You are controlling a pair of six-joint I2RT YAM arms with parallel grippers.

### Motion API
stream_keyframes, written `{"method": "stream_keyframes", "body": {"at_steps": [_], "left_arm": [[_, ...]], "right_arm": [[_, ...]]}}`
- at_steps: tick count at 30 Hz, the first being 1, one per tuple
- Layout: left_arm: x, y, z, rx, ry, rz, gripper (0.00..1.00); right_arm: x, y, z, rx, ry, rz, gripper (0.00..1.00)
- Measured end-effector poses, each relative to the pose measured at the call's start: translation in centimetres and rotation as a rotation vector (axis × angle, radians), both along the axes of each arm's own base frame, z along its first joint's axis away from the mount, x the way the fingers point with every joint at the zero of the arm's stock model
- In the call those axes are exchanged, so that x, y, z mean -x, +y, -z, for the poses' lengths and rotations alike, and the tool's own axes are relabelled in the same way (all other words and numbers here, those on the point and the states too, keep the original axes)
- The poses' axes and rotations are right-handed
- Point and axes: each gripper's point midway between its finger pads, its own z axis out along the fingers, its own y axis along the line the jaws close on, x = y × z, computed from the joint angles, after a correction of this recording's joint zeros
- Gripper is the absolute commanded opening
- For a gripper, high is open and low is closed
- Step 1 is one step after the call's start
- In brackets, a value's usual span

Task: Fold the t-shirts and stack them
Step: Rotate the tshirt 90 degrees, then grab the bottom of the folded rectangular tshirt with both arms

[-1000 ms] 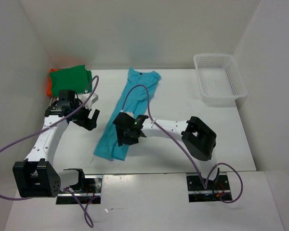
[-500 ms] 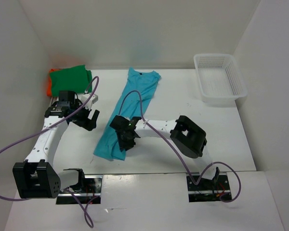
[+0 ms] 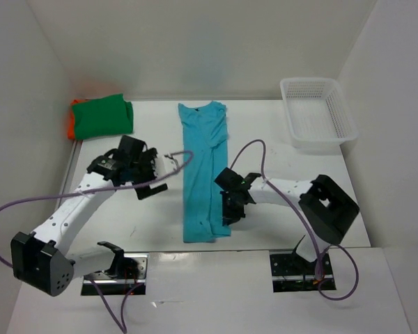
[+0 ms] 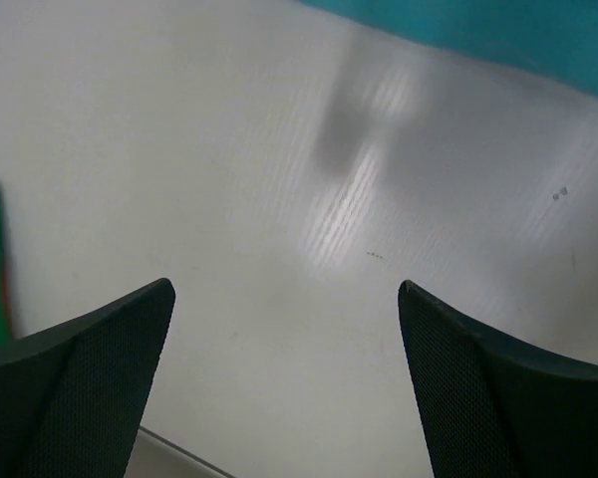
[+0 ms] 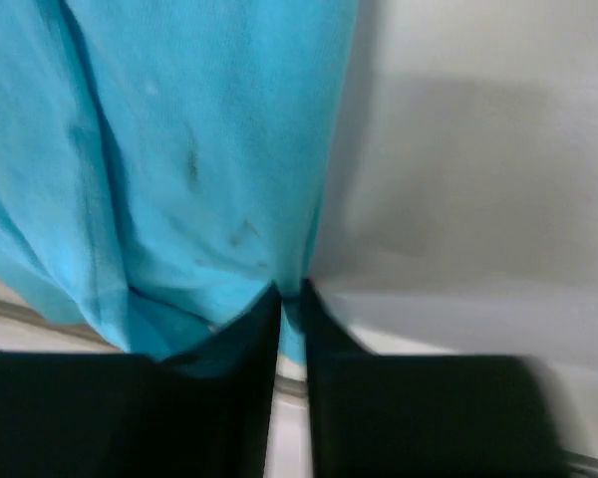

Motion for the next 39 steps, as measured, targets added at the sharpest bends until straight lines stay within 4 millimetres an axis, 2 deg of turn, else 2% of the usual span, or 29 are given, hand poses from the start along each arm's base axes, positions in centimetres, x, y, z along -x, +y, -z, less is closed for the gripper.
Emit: {"method": "stream_keyframes", "body": {"at_steps": [1, 4, 7, 11, 13, 15, 17, 23, 28, 32, 36, 39], "left_arm": [[0.4, -1.3, -0.1, -0.044, -0.029, 0.108, 0.99], [2.5, -5.1, -0.7, -0.124, -0.172, 0.443, 1.0], [6.9, -7.2, -1.0, -0.17, -0.366, 0.79, 1.0], [11.6, -8.1, 0.6, -0.202, -0.565, 1.164, 1.0], [13.2, -8.5, 2.9, -0.217, -0.585, 1.309, 0.97], [14.8, -8.6, 5.8, -0.229, -0.543, 1.441, 0.88], [15.9, -9.0, 7.8, -0.228, -0.502, 1.544, 0.87], [16.5, -11.2, 10.9, -0.233, -0.409, 1.706, 0.85], [15.5, -12.9, 12.3, -0.24, -0.371, 1.73, 0.76], [14.5, -14.4, 12.2, -0.235, -0.366, 1.73, 0.65], [14.4, -15.0, 12.7, -0.232, -0.35, 1.741, 0.57], [15.2, -15.4, 12.9, -0.223, -0.337, 1.773, 0.35]], "right_arm": [[0.6, -0.7, 0.1, 0.001, 0.006, -0.001, 0.53], [2.3, -2.0, -0.5, -0.026, 0.026, -0.02, 0.66], [2.9, -2.3, -1.2, -0.044, 0.027, -0.032, 0.67], [2.5, -2.2, -2.3, -0.08, 0.002, -0.025, 0.67], [2.5, -2.0, -2.8, -0.098, -0.003, -0.025, 0.67], [2.5, -1.9, -3.0, -0.108, -0.003, -0.027, 0.67], [2.6, -1.9, -3.0, -0.11, 0.001, -0.028, 0.67], [2.9, -1.9, -2.8, -0.113, 0.015, -0.039, 0.67], [3.1, -1.9, -2.6, -0.112, 0.03, -0.05, 0.67], [3.3, -1.8, -2.6, -0.117, 0.043, -0.054, 0.67], [3.5, -1.8, -2.3, -0.113, 0.055, -0.059, 0.67], [3.6, -1.8, -2.3, -0.115, 0.06, -0.063, 0.66]]}}
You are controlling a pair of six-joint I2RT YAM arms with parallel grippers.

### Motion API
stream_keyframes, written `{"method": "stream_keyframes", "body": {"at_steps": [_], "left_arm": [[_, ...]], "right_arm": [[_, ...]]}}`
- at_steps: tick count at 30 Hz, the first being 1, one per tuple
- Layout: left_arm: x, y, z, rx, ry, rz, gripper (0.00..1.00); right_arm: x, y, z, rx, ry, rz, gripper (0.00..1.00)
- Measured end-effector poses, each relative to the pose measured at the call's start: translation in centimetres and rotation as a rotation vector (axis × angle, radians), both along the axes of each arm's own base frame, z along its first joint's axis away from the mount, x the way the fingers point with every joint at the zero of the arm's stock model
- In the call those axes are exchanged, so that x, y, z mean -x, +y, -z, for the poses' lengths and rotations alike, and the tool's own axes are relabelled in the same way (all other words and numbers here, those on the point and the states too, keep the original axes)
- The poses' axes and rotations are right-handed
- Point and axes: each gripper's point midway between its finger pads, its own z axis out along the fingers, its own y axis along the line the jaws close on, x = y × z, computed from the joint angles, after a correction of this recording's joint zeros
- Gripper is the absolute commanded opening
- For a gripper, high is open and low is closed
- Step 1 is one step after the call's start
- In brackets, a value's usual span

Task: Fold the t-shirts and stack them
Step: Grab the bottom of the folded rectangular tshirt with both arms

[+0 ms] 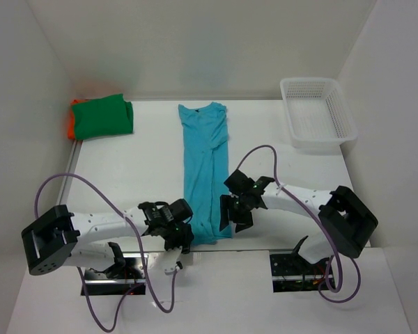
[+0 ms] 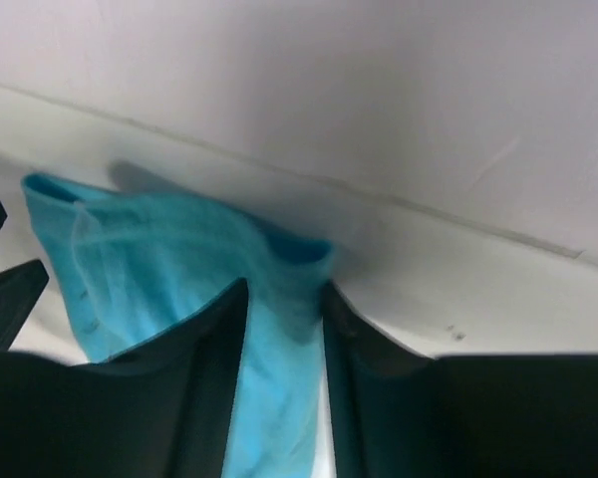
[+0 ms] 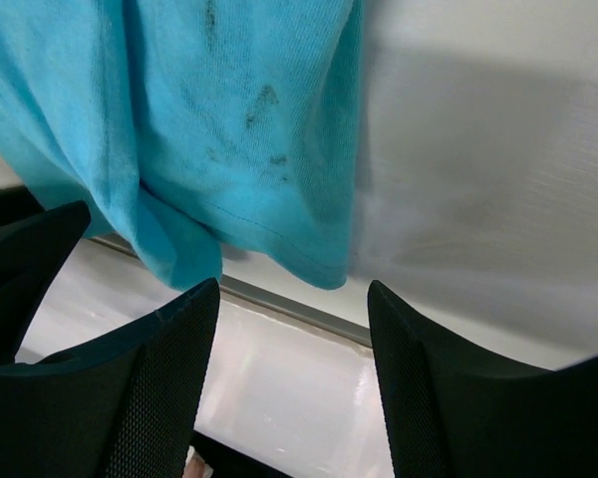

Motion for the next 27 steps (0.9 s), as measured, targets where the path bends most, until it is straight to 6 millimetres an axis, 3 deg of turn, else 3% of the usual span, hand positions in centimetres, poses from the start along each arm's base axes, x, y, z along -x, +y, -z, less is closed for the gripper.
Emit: {"method": "stream_keyframes", "body": {"at_steps": [7, 12, 15, 16, 19, 24, 26, 27], "left_arm": [[1.4, -0.3, 0.5, -0.002, 0.052, 0.029, 0.28], [0.9, -1.3, 0.6, 0.023, 0.064, -0.007, 0.06], [0.8, -1.4, 0.6, 0.026, 0.074, -0.032, 0.02], [0.9, -1.4, 0.6, 0.025, 0.077, -0.038, 0.0], [0.9, -1.2, 0.5, 0.019, 0.095, -0.079, 0.0], [-0.5, -1.4, -1.1, 0.032, 0.155, -0.25, 0.0], [-2.8, -1.9, -3.3, 0.074, 0.179, -0.368, 0.0], [-4.7, -2.3, -4.9, 0.118, 0.184, -0.44, 0.0]], "right_arm": [[0.8, -0.4, 1.2, 0.026, 0.052, -0.007, 0.63], [1.2, -0.6, 1.7, 0.037, 0.074, -0.012, 0.6], [1.2, -0.5, 1.9, 0.037, 0.084, -0.013, 0.48], [1.2, -0.5, 2.0, 0.034, 0.092, -0.012, 0.29], [1.2, -0.3, 2.5, 0.035, 0.106, -0.018, 0.0], [0.7, -0.4, 2.0, 0.044, 0.104, -0.034, 0.0], [-0.9, -0.1, 0.5, 0.04, 0.075, -0.027, 0.0], [-2.7, 0.3, -0.8, 0.017, 0.038, -0.015, 0.0]]}}
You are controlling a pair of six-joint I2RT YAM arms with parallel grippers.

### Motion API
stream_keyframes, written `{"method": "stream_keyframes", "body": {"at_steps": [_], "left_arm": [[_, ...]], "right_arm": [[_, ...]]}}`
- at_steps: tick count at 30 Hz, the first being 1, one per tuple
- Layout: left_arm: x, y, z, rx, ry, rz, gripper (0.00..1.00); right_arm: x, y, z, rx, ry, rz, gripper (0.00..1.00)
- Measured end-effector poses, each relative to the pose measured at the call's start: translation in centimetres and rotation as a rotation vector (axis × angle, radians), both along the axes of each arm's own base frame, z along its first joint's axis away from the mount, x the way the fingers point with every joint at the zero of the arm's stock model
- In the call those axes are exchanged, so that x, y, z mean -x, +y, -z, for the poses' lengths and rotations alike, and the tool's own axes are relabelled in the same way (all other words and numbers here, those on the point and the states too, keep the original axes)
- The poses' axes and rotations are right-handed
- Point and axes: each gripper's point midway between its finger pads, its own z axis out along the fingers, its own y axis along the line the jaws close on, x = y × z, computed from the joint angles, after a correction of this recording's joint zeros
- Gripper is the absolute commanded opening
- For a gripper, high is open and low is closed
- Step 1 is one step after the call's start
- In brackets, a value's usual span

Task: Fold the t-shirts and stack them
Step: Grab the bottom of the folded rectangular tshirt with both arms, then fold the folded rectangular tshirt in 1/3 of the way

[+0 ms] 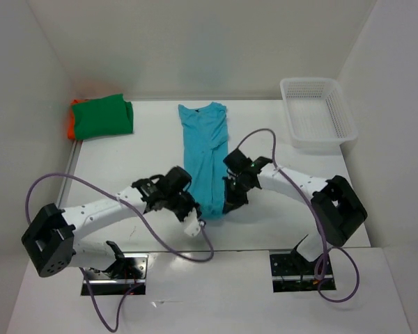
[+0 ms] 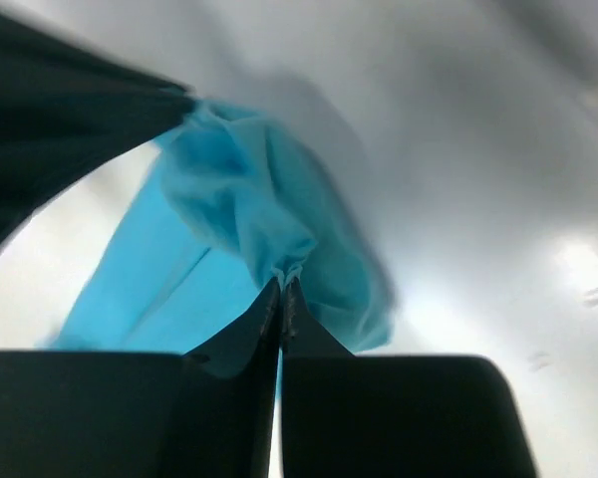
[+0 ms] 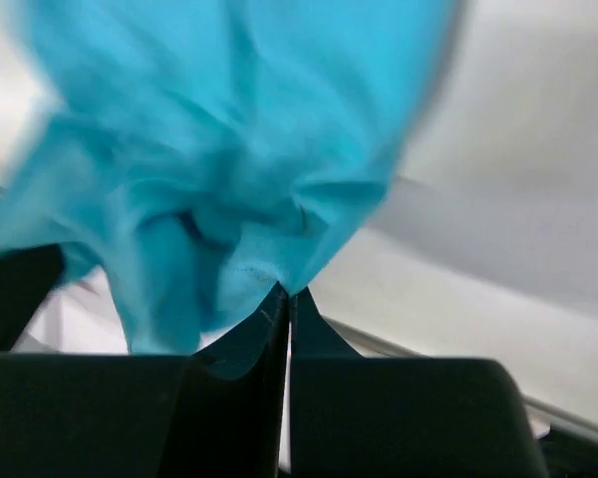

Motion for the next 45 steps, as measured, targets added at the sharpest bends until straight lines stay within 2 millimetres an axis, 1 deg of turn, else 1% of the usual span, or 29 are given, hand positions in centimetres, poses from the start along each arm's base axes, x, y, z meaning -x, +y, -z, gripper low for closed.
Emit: {"method": "stream_keyframes", "body": {"at_steps": [1, 2, 4, 5, 7, 9, 12, 13, 17, 20, 23, 27, 28, 29, 30, 32, 33, 34, 35, 36, 38, 40, 42, 44, 45], "left_arm": [[-1.6, -0.1, -1.4, 0.031, -0.006, -0.059, 0.0], [-3.6, 0.0, -3.0, 0.067, -0.011, -0.138, 0.0], [-6.5, 0.6, -5.5, 0.122, -0.018, -0.249, 0.0], [-8.1, 1.2, -6.6, 0.146, -0.016, -0.315, 0.0], [-10.7, 1.9, -8.1, 0.182, 0.002, -0.413, 0.0], [-13.5, 2.3, -9.0, 0.212, 0.023, -0.5, 0.0], [-16.7, 2.6, -8.6, 0.229, 0.06, -0.588, 0.0], [-17.4, 2.8, -8.1, 0.227, 0.074, -0.608, 0.0], [-18.9, 3.1, -6.1, 0.208, 0.115, -0.651, 0.0], [-20.3, 3.0, -5.0, 0.206, 0.12, -0.664, 0.0], [-21.6, 2.8, -4.1, 0.209, 0.117, -0.669, 0.0], [-23.5, 2.6, -3.5, 0.227, 0.103, -0.679, 0.0], [-23.9, 2.7, -3.4, 0.232, 0.099, -0.683, 0.0], [-24.4, 2.8, -3.2, 0.234, 0.097, -0.689, 0.0], [-24.8, 3.0, -3.0, 0.237, 0.095, -0.695, 0.0], [-25.5, 3.4, -2.7, 0.24, 0.09, -0.709, 0.0], [-25.9, 3.6, -2.5, 0.243, 0.086, -0.715, 0.03], [-26.2, 3.7, -2.5, 0.246, 0.078, -0.719, 0.07], [-26.6, 3.9, -2.3, 0.247, 0.069, -0.729, 0.12], [-27.0, 4.1, -2.3, 0.248, 0.057, -0.738, 0.14], [-28.2, 4.3, -2.5, 0.266, 0.016, -0.76, 0.29], [-29.3, 4.3, -3.0, 0.298, -0.022, -0.782, 0.35], [-30.0, 4.1, -3.5, 0.324, -0.051, -0.786, 0.44], [-30.7, 3.9, -3.6, 0.345, -0.059, -0.8, 0.5], [-31.1, 3.8, -3.5, 0.349, -0.061, -0.807, 0.55]], "right_arm": [[-1.6, 0.4, -1.2, -0.025, -0.039, 0.01, 0.0], [-3.8, 0.8, -2.7, -0.056, -0.087, 0.028, 0.0], [-7.3, 0.9, -5.0, -0.102, -0.171, 0.052, 0.0], [-8.6, 0.7, -5.8, -0.114, -0.202, 0.06, 0.0], [-11.0, 0.1, -6.9, -0.122, -0.247, 0.072, 0.0], [-13.4, 0.1, -7.1, -0.118, -0.268, 0.069, 0.0], [-16.5, 0.6, -6.4, -0.107, -0.284, 0.049, 0.0], [-17.5, 0.7, -6.2, -0.101, -0.283, 0.046, 0.0], [-21.0, 0.9, -4.9, -0.099, -0.29, 0.043, 0.0], [-22.8, 0.4, -4.1, -0.093, -0.288, 0.053, 0.0], [-24.3, 0.0, -3.7, -0.091, -0.293, 0.057, 0.0], [-26.1, 0.0, -3.3, -0.096, -0.302, 0.054, 0.0], [-26.6, 0.0, -3.0, -0.098, -0.301, 0.052, 0.03], [-26.9, 0.1, -2.7, -0.101, -0.295, 0.049, 0.11], [-27.1, 0.2, -2.3, -0.103, -0.288, 0.046, 0.23], [-27.7, 0.3, -1.5, -0.105, -0.271, 0.042, 0.39], [-28.1, 0.3, -1.2, -0.105, -0.267, 0.041, 0.44], [-28.6, 0.2, -0.9, -0.103, -0.267, 0.042, 0.46], [-29.0, 0.0, -0.6, -0.1, -0.266, 0.045, 0.46], [-29.3, -0.3, -0.5, -0.095, -0.266, 0.051, 0.47], [-30.4, -1.2, -0.7, -0.079, -0.282, 0.073, 0.47], [-31.6, -2.3, -1.6, -0.059, -0.311, 0.099, 0.47], [-32.9, -3.2, -3.0, -0.044, -0.364, 0.12, 0.45], [-33.1, -4.3, -4.3, -0.022, -0.398, 0.142, 0.45], [-32.5, -4.8, -5.1, -0.013, -0.404, 0.148, 0.48]]}}
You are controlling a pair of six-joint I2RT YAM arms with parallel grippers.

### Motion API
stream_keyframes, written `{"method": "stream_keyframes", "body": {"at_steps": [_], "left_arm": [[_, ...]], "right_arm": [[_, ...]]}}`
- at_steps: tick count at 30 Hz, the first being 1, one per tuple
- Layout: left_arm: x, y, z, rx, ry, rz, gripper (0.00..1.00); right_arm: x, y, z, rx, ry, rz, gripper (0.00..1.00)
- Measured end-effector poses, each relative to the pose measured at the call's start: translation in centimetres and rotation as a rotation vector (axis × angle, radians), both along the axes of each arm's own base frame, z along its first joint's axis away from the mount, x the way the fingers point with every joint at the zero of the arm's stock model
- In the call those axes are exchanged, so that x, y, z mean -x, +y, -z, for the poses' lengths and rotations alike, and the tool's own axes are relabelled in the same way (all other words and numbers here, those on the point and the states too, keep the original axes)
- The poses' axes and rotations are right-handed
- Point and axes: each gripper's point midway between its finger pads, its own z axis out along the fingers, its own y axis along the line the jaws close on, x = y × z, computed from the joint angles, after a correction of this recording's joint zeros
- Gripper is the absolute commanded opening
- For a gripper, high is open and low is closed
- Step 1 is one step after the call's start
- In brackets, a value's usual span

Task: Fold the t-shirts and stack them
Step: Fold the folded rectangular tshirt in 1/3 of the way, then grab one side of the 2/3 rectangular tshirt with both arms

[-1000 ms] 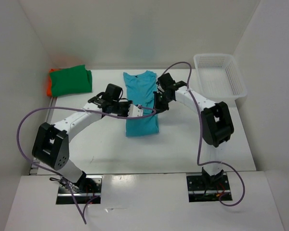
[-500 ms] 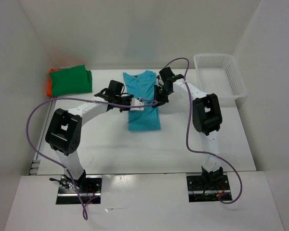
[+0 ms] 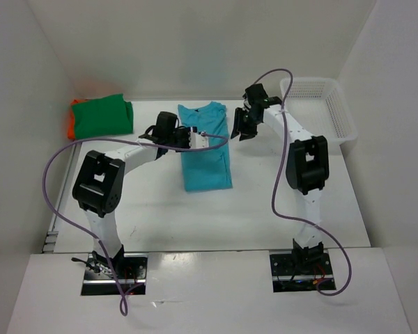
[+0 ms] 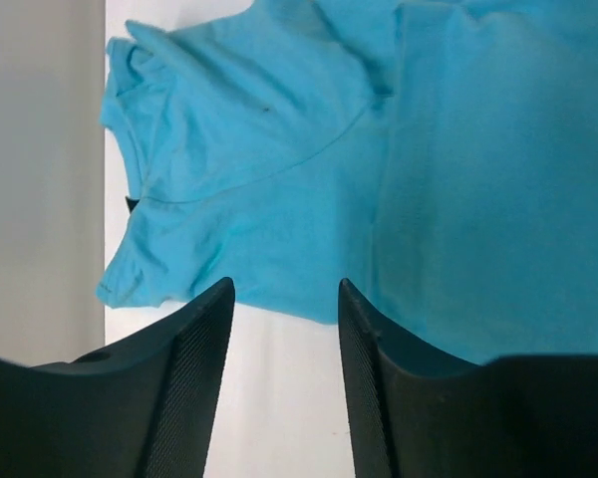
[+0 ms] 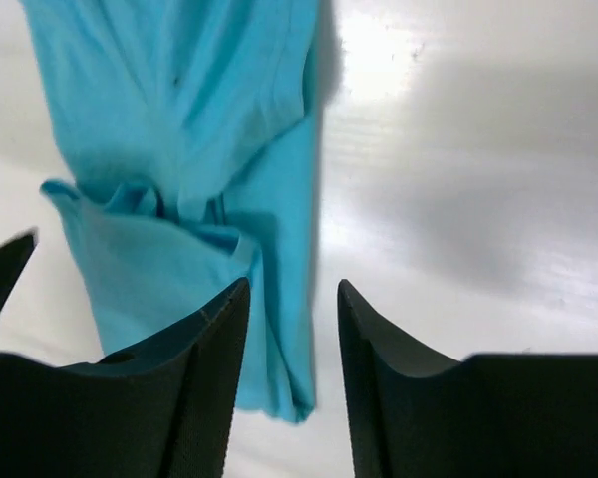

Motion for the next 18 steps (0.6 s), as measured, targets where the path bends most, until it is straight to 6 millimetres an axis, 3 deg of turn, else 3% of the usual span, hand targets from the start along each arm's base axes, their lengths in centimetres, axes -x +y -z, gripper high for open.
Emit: {"method": "stream_keyframes", "body": {"at_steps": [4, 7, 9, 11, 14, 16, 18], "left_arm": [[-1.0, 0.7, 0.3, -0.026, 0.005, -0.047, 0.6], [1.0, 2.3, -0.8, -0.114, 0.003, 0.021, 0.75], [4.8, 4.0, -1.9, -0.179, -0.034, 0.089, 0.79], [11.0, 4.7, -2.9, -0.247, -0.117, 0.193, 0.82], [18.7, 1.6, -1.2, -0.276, -0.163, 0.413, 0.85], [20.9, -0.2, 1.1, -0.302, -0.124, 0.509, 0.85], [21.0, -0.5, 4.7, -0.356, -0.046, 0.529, 0.85]], "right_arm": [[4.6, -1.3, -2.0, 0.0, -0.007, 0.008, 0.56], [9.6, -1.9, -1.4, -0.03, 0.047, 0.004, 0.66], [12.1, -2.0, -0.1, -0.05, 0.105, 0.008, 0.68], [13.8, -1.8, 1.8, -0.062, 0.16, 0.015, 0.7], [15.4, -0.9, 3.5, -0.064, 0.213, 0.01, 0.72], [15.4, 0.3, 3.6, -0.074, 0.2, -0.01, 0.72], [15.2, 1.2, 3.4, -0.087, 0.179, -0.022, 0.72]]}}
